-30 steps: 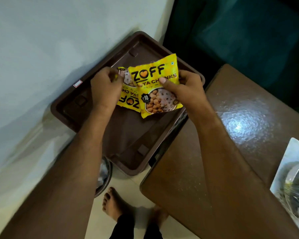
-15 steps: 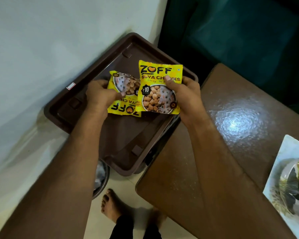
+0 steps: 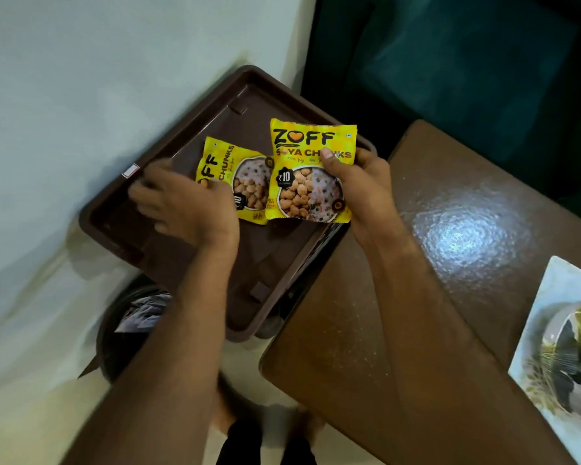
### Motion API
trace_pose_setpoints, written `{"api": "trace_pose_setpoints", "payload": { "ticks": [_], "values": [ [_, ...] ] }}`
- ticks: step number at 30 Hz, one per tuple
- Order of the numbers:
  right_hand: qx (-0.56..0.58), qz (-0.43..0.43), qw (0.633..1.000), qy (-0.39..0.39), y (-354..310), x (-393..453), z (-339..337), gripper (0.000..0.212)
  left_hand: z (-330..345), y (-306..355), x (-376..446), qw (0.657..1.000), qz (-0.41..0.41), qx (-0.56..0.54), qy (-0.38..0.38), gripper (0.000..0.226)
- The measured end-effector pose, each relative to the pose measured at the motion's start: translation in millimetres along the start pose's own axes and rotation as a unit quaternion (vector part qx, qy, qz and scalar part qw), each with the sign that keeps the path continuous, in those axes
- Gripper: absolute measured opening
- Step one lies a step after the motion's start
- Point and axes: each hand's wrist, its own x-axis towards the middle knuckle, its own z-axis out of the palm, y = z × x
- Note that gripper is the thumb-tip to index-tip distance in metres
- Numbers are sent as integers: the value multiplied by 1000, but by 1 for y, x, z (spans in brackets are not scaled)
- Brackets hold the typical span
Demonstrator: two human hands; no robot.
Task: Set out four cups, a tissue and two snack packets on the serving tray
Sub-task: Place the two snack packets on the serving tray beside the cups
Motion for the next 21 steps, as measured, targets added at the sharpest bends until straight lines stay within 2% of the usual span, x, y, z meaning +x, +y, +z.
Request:
{"api": "trace_pose_setpoints", "payload": {
  "ticks": [1, 2, 4, 6, 9, 13, 15, 17, 21],
  "values": [
    [0, 0, 1000, -1, 0, 0, 0, 24, 3, -1, -5, 994, -108, -28, -21, 72],
    [-3, 2, 1000, -4, 0, 0, 1, 25, 6, -1, -9, 981, -180, -57, -47, 85],
    [-12, 1, 1000, -11, 0, 1, 1, 25, 15, -1, -11, 966, -229, -91, -75, 100],
    [-16, -2, 1000, -12, 1, 1, -1, 25, 21, -2, -12, 971, -211, -83, -74, 109],
    [-10, 0, 1000, -12, 3, -1, -3, 26, 24, -4, -12, 981, -168, -76, -64, 107],
    [-6, 5, 1000, -27, 3, -5, -4, 28, 21, -3, -10, 972, -86, -210, -67, 93],
    [-7, 4, 999, -33, 2, -6, -6, 28, 21, -5, -9, 966, -40, -243, -77, 89],
    [-8, 4, 999, -36, 1, -6, -8, 28, 23, -9, -2, 975, -37, -202, -90, 86],
    [-3, 5, 999, -41, 3, -8, -14, 27, 26, -12, 6, 984, -95, -47, -143, 74]
  ]
}}
